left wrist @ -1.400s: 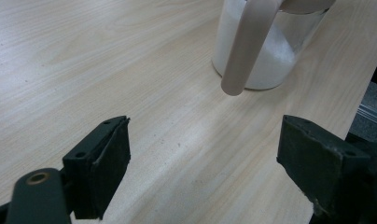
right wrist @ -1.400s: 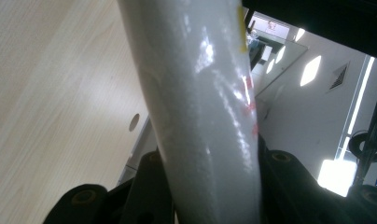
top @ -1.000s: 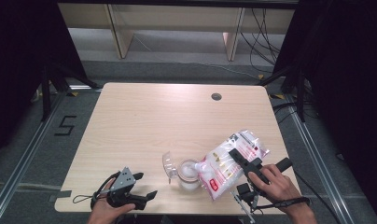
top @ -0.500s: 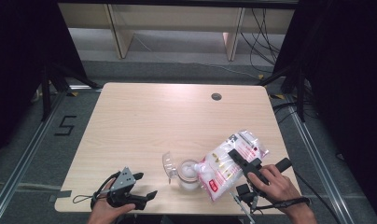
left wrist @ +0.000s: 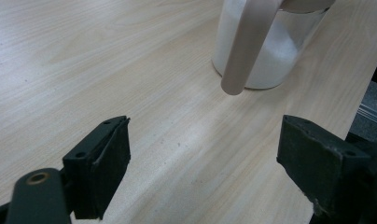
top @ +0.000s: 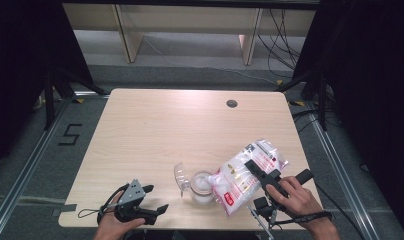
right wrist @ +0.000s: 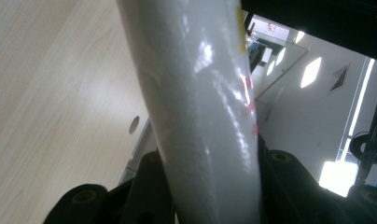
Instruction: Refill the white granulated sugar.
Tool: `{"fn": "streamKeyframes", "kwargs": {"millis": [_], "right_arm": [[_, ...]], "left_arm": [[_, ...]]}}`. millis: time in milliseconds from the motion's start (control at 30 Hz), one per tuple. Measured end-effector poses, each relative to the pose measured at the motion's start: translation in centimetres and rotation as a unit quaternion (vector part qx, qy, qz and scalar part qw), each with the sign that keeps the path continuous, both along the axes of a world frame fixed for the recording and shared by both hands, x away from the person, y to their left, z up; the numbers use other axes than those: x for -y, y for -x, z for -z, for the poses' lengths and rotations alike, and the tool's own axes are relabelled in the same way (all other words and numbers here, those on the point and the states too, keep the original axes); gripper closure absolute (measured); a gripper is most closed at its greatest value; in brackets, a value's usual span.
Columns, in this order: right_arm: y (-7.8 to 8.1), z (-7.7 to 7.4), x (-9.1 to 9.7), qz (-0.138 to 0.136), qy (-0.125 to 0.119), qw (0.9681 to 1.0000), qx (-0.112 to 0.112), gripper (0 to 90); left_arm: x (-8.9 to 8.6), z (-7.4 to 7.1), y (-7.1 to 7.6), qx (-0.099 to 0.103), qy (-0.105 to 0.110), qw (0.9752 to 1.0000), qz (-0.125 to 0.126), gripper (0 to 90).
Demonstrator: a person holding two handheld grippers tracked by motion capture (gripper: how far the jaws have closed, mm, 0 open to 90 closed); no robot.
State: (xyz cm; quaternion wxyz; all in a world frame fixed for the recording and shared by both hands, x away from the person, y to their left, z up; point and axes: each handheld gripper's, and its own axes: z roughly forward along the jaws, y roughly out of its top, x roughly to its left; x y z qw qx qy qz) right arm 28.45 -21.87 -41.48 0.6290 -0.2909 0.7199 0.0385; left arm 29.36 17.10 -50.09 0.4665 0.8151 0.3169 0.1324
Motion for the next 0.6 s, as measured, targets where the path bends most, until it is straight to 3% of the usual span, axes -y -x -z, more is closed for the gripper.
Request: {"fn": "streamKeyframes", "kwargs": {"millis": [100,133,300,367,500,600], "right_arm": [[-0.02,-0.04,-0.04,0.001,0.003,1.0,-0.003,73.5],[-0.07,0.16,0.1,-0.001,-0.014,0.9999,-0.003,73.5],[-0.23,0.19,0.02,-0.005,0.001,1.0,-0.003,73.6],[-0.25,0.48,0.16,0.0,-0.012,0.9999,-0.001,73.6],[-0.32,0.27,0.16,-0.002,-0.002,1.0,-0.004,73.7],[-0.27,0.28,0.23,0.004,-0.011,0.9999,-0.008,73.7]], "left_arm": [[-0.01,-0.01,0.0,0.0,0.0,1.0,0.0,16.8],[-0.02,0.03,0.0,0.002,0.001,1.0,0.0,16.8],[0.0,0.01,-0.01,0.0,0.001,1.0,-0.001,16.8],[0.0,0.01,0.01,0.001,0.001,1.0,0.0,16.8],[-0.07,-0.01,-0.08,0.003,-0.005,1.0,0.002,16.8],[0.01,0.01,0.0,0.0,0.001,1.0,0.0,16.8]]}}
